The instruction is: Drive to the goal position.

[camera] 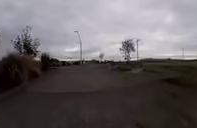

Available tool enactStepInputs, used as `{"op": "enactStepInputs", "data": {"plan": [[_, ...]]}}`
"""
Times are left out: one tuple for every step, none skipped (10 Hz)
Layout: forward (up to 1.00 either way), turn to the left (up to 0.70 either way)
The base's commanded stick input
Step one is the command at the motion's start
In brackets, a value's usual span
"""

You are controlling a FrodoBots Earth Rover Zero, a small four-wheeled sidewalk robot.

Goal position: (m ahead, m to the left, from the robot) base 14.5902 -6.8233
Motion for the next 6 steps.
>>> {"op": "enactStepInputs", "data": {"plan": [[1.0,0.0],[1.0,0.0],[1.0,0.0],[1.0,0.0],[1.0,0.0],[1.0,0.0]]}}
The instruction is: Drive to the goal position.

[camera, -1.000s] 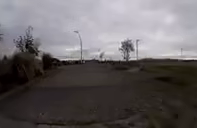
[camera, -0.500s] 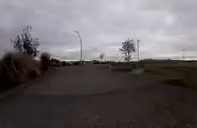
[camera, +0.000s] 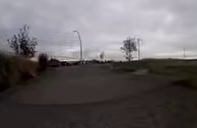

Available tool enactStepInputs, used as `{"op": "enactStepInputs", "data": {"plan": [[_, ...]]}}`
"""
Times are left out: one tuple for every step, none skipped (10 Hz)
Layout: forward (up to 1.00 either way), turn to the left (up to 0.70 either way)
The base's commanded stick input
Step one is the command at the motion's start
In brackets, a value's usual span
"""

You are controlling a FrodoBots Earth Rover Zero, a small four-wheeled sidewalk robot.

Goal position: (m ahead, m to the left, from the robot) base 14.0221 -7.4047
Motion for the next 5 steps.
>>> {"op": "enactStepInputs", "data": {"plan": [[1.0,0.0],[1.0,0.0],[1.0,0.0],[1.0,0.0],[1.0,0.0]]}}
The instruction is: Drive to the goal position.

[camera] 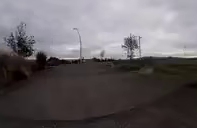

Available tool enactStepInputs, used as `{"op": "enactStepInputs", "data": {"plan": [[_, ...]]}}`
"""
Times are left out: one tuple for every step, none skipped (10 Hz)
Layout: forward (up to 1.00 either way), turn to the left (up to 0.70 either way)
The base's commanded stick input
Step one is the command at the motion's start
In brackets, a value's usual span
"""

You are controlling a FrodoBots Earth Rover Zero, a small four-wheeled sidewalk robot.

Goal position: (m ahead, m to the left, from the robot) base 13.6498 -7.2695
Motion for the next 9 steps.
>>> {"op": "enactStepInputs", "data": {"plan": [[1.0,0.0],[1.0,0.0],[1.0,0.0],[1.0,0.0],[1.0,0.0],[1.0,0.0],[1.0,0.0],[1.0,0.0],[1.0,0.0]]}}
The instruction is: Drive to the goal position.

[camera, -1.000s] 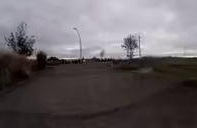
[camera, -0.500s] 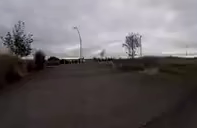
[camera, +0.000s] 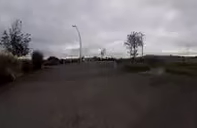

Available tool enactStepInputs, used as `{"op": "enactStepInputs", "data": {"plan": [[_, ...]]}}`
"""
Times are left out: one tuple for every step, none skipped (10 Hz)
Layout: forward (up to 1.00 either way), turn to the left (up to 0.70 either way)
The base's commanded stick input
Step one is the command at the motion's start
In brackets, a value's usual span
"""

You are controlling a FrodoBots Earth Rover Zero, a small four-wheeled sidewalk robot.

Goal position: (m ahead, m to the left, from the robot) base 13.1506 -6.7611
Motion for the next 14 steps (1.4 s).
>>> {"op": "enactStepInputs", "data": {"plan": [[1.0,0.0],[1.0,0.0],[1.0,0.0],[1.0,0.0],[1.0,0.0],[1.0,0.0],[1.0,0.0],[1.0,0.0],[1.0,0.0],[1.0,0.0],[1.0,0.0],[1.0,0.0],[1.0,0.0],[1.0,0.0]]}}
